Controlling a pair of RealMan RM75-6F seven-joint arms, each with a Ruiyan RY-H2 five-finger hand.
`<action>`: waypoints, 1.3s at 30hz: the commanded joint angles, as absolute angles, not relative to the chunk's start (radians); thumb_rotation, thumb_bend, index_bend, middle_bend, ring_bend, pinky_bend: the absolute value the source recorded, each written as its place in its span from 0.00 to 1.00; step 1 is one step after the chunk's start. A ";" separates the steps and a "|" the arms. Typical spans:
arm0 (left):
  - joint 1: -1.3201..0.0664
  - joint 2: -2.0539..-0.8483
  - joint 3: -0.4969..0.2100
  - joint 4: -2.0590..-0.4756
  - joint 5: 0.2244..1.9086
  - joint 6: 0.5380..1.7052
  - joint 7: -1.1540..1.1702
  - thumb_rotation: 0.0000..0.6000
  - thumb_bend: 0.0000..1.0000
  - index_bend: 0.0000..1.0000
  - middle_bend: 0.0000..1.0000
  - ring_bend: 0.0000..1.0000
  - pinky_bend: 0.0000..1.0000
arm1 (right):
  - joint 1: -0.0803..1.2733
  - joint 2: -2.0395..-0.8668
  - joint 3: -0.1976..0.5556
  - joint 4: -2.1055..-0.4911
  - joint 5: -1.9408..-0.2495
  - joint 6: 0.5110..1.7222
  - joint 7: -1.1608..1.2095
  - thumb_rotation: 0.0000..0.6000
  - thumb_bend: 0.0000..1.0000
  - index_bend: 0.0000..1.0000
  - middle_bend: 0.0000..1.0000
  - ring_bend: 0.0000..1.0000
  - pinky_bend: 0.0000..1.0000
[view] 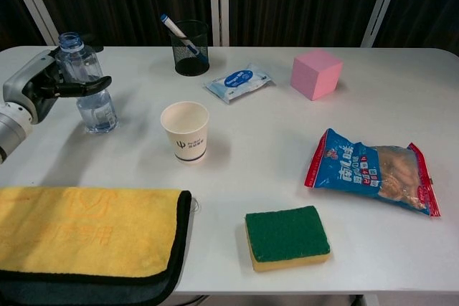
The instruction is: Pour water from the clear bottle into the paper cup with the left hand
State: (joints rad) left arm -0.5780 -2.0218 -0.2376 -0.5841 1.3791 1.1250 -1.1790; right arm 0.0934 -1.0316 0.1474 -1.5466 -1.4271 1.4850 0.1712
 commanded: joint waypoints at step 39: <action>-0.103 -1.338 0.072 -1.390 1.483 1.533 0.211 0.76 0.05 0.15 0.12 0.04 0.18 | 0.092 -1.161 0.031 -1.431 -1.515 1.422 0.038 0.90 0.21 0.00 0.00 0.00 0.00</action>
